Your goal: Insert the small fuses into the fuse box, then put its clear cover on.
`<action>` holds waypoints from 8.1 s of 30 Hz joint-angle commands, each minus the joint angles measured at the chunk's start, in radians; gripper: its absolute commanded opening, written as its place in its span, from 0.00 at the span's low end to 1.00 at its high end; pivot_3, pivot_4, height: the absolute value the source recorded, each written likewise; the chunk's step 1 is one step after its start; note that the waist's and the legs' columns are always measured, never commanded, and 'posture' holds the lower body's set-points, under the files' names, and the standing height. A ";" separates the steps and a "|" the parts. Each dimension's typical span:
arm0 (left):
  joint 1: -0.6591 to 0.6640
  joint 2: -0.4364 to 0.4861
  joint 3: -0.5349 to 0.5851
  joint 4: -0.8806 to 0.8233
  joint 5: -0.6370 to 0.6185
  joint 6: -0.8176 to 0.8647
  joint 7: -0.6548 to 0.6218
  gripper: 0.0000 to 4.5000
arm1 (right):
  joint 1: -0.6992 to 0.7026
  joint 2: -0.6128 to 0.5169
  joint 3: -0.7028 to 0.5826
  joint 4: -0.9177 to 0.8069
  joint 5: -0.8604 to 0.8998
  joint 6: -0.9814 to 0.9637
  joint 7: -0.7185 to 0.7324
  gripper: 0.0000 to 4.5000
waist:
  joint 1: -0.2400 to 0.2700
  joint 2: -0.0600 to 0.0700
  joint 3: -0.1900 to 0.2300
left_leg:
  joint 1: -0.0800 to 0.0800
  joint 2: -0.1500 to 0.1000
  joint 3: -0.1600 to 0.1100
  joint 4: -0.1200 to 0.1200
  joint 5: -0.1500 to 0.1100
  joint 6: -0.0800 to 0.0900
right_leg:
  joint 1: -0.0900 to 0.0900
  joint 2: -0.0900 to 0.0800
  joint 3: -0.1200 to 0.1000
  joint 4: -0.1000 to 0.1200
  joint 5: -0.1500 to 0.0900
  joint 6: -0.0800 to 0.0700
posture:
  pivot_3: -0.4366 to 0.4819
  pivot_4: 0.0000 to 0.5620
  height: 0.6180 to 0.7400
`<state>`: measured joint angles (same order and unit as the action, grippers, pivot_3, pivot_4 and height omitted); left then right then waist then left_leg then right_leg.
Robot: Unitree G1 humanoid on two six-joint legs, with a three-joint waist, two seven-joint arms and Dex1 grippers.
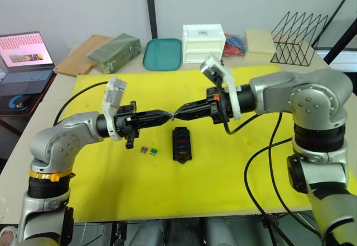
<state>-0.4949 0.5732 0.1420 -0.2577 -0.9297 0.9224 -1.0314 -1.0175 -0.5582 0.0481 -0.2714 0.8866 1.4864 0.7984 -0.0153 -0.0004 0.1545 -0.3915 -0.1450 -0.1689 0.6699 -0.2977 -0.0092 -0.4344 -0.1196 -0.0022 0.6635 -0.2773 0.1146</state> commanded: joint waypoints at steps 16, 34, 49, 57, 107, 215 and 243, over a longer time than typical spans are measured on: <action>0.010 0.155 -0.290 0.135 0.463 -0.399 -0.095 0.78 | -0.065 -0.214 0.466 -0.019 -0.416 -0.489 0.197 0.00 | -0.001 0.000 0.000 | 0.000 0.000 0.001 -0.002 0.000 0.000 | -0.001 0.000 0.000 -0.001 0.000 0.000 | 0.48 0.27 1.00; 0.006 0.111 -0.353 0.220 0.601 -0.589 -0.204 0.99 | -0.035 -0.175 0.599 0.006 -0.671 -0.597 0.313 0.00 | 0.001 0.000 0.000 | 0.000 0.000 0.000 -0.002 0.000 0.000 | -0.002 0.000 0.000 -0.001 0.000 0.000 | 0.48 0.27 1.00; 0.031 0.086 -0.349 0.213 0.633 -0.620 -0.194 0.99 | -0.004 -0.147 0.598 0.012 -0.727 -0.586 0.348 0.00 | 0.001 0.000 0.000 | 0.000 0.000 0.000 -0.002 0.000 0.000 | -0.001 0.000 0.000 -0.001 0.000 0.000 | 0.48 0.27 1.00; 0.035 0.078 -0.352 0.212 0.640 -0.624 -0.188 0.99 | 0.008 -0.142 0.600 0.009 -0.740 -0.585 0.355 0.00 | 0.001 0.000 0.000 | 0.000 0.000 0.000 -0.002 0.000 0.000 | -0.001 0.000 0.000 -0.001 0.000 0.000 | 0.48 0.27 1.00; 0.053 0.056 -0.355 0.176 0.650 -0.611 -0.146 1.00 | 0.051 -0.061 0.622 0.150 -0.924 -0.723 0.454 0.22 | -0.001 -0.001 -0.002 | 0.001 0.000 0.000 -0.002 0.000 0.000 | 0.000 0.001 0.000 0.000 0.000 0.000 | 0.48 0.27 1.00; 0.031 0.364 -0.192 0.398 0.189 0.263 -0.354 1.00 | 0.305 -0.275 0.090 -0.211 -0.361 -0.606 0.298 1.00 | 0.003 -0.001 0.000 | 0.001 0.001 0.000 -0.002 0.000 0.000 | 0.000 0.001 0.000 -0.001 0.000 0.000 | 0.48 0.27 1.00; -0.057 0.155 -0.228 0.614 0.233 0.289 -0.274 0.84 | 0.259 -0.273 0.160 -0.225 -0.380 -0.585 0.248 1.00 | 0.012 -0.001 -0.001 | 0.001 0.000 0.000 0.000 0.000 0.000 | 0.001 0.000 0.000 0.000 0.000 0.000 | 0.48 0.27 1.00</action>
<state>-0.5479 0.7461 -0.0878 0.3491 -0.7054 1.2258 -1.3230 -0.7340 -0.8253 0.2229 -0.4666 0.5047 0.9079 1.0492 -0.0029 -0.0010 0.1537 -0.3908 -0.1456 -0.1689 0.6700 -0.2976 -0.0091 -0.4338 -0.1196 -0.0022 0.6637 -0.2773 0.1147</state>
